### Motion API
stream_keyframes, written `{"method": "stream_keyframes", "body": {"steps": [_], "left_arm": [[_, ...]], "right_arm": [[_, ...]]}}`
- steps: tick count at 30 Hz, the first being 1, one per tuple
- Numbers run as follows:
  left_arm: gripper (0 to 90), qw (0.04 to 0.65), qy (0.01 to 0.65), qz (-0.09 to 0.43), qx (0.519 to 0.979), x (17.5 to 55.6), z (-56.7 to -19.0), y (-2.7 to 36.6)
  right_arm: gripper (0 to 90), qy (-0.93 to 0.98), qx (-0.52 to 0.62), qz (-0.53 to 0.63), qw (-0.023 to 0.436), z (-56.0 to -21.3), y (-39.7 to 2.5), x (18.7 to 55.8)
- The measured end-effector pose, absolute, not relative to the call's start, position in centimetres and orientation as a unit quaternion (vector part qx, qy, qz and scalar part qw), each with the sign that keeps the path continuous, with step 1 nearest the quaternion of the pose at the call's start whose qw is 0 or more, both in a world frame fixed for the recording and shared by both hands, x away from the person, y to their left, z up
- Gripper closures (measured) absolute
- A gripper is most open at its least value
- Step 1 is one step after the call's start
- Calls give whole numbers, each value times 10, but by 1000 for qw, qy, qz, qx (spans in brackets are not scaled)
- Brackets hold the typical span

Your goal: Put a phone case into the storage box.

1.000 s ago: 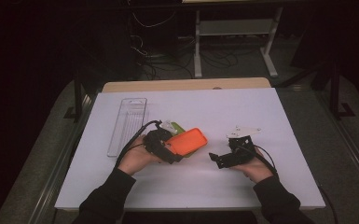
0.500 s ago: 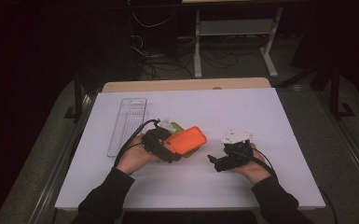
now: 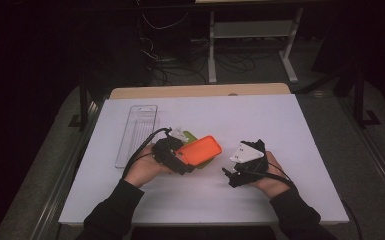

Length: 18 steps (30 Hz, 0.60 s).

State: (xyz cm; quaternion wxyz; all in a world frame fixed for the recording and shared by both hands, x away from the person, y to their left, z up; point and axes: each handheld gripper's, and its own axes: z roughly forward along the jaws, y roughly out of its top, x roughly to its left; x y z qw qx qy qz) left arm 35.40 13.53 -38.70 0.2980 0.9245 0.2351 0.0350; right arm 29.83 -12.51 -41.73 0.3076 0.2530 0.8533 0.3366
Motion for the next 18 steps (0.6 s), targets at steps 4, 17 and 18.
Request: {"method": "stream_keyframes", "body": {"steps": [4, 17, 18], "left_arm": [[162, 297, 232, 34, 926, 353, -386, 135], [162, 307, 245, 32, 919, 351, -388, 132], [163, 307, 245, 32, 919, 352, -388, 132]], "right_arm": [[0, 856, 238, 326, 322, -418, -123, 296], [0, 856, 155, 281, 406, -417, -114, 288], [0, 856, 146, 274, 414, -417, -112, 286]]}}
